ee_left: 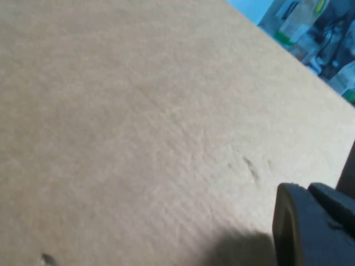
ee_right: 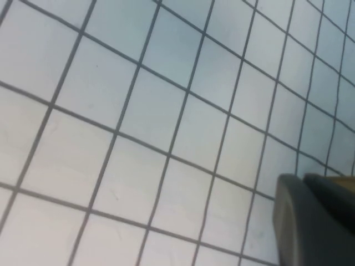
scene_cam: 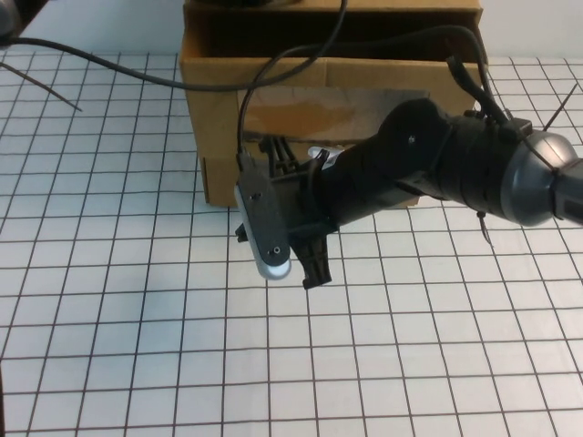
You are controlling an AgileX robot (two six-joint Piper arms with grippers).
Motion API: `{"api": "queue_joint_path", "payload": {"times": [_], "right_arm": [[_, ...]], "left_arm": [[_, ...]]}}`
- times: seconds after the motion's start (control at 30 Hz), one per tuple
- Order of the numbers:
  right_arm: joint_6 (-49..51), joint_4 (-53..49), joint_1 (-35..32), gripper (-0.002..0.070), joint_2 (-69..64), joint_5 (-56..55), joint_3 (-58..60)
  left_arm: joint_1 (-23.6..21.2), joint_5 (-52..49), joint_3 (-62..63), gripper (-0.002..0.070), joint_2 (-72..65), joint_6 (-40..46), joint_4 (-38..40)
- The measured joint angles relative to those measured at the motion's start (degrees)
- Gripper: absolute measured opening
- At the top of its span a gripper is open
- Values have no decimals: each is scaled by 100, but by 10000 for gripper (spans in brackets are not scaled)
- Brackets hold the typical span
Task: Close the shoe box
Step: Close the shoe box with your right arm
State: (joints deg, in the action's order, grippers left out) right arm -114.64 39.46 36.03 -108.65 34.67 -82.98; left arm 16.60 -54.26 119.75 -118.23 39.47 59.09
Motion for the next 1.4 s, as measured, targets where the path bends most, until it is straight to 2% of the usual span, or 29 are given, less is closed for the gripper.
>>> {"api": "queue_joint_path", "payload": {"times": [0.33, 0.73, 1.17, 1.4], "right_arm": [[-163, -89, -42, -14, -374, -969, -91], [11, -8, -662, -14, -987, -718, -1391], [93, 284, -685, -14, -800, -196, -1457], [468, 490, -688, -14, -507, -541, -1484]], "left_arm": [[-238, -376, 110, -5, -191, -55, 786], [-250, -610, 452, -5, -304, -182, 641], [-250, -634, 502, -5, -317, -249, 576], [-250, -634, 502, -5, -317, -270, 576]]}}
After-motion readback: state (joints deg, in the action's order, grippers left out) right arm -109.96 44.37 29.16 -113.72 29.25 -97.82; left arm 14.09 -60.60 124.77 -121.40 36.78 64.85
